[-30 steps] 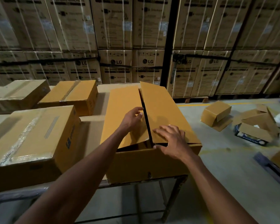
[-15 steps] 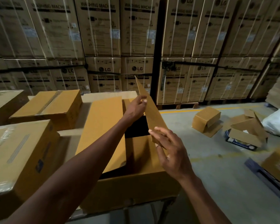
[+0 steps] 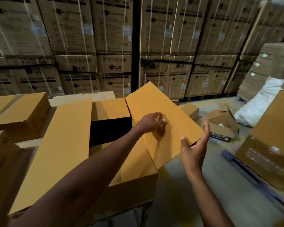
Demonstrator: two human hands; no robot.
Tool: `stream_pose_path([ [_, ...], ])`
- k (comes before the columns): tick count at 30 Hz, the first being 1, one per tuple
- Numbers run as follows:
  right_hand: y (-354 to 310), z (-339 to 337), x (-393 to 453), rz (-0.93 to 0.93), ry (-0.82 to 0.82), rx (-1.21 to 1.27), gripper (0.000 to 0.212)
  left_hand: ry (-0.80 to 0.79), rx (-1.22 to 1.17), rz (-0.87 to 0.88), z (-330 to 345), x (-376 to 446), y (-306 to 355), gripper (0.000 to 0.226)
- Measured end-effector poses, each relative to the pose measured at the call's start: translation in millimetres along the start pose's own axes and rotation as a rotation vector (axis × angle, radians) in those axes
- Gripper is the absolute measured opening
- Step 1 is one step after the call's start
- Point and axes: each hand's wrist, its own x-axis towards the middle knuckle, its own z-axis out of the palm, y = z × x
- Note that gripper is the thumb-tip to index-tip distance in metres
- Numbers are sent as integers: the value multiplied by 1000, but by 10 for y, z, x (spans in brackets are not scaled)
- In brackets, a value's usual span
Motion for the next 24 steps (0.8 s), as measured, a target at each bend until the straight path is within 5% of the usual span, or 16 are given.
stream_pose_path([
  [5, 581, -67, 42, 478, 32, 28, 70, -62, 349, -70, 366, 47, -108, 48],
  [10, 848, -54, -109, 801, -215, -93, 17, -112, 534, -44, 417, -80, -236, 43],
  [13, 834, -69, -170, 881, -250, -190, 52, -115, 538, -33, 361, -177, -260, 46],
  [15, 757, -63, -180, 833, -157, -280, 67, -85, 502, -31, 271, -253, -298, 47],
  [19, 519, 132, -90, 331, -90, -275, 47, 103, 510, 0, -110, -532, -421, 41],
  [24, -180, 815, 33, 180, -400, 38, 29, 155, 643, -46, -731, -1040, -692, 22],
])
